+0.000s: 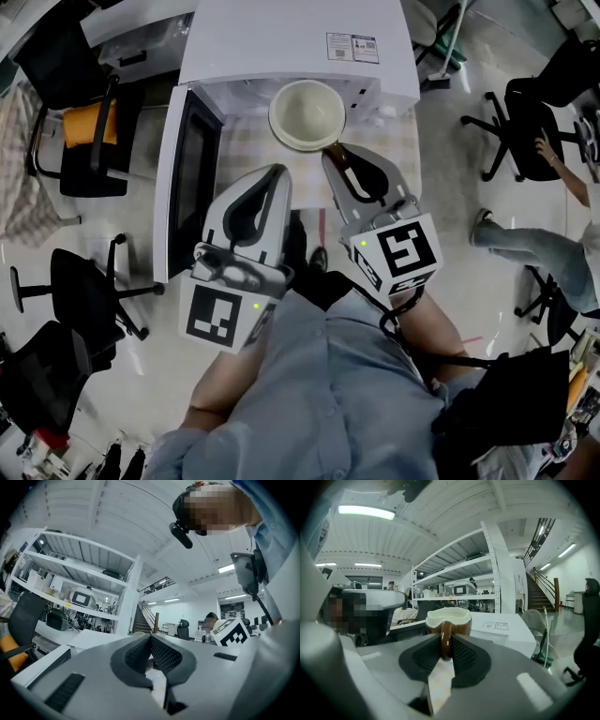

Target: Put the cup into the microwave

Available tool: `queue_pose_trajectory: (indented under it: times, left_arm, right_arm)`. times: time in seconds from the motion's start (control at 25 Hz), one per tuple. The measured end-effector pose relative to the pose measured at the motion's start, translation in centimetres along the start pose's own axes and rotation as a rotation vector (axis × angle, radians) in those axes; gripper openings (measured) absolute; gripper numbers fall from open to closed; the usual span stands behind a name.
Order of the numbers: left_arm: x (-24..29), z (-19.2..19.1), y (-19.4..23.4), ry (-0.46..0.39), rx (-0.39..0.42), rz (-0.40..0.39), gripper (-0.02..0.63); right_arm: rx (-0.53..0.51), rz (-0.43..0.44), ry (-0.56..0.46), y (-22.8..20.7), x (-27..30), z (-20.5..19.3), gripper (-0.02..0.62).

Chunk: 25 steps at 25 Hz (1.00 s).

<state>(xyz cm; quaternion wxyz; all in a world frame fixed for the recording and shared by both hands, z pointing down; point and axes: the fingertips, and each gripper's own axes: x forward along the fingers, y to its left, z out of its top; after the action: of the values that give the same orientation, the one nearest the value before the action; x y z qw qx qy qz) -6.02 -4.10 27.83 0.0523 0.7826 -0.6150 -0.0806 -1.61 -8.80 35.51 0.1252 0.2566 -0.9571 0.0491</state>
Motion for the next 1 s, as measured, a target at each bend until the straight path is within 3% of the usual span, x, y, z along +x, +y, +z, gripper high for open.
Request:
queue_pose_trajectory:
  times: [0.24,0.68,1.0]
  left_arm:
    - [-0.8,-2.9,1.1,0.064,0.017,0.010,0.005]
    - [0.6,-6.9,2.8,0.072,0.020,-0.025,0.005]
    - [2.4,-8.5,4.9,0.092,0.010,-0.024,0.005]
  right_arm:
    - [0.021,0.002,0.026,0.5,1.0,-3.1,0.049]
    - [0.055,-0.004,0.056,-0.5,4.0,-8.5,0.051]
    - [0.063,-0.006,0.072,-1.9,6.9,-10.0,0.051]
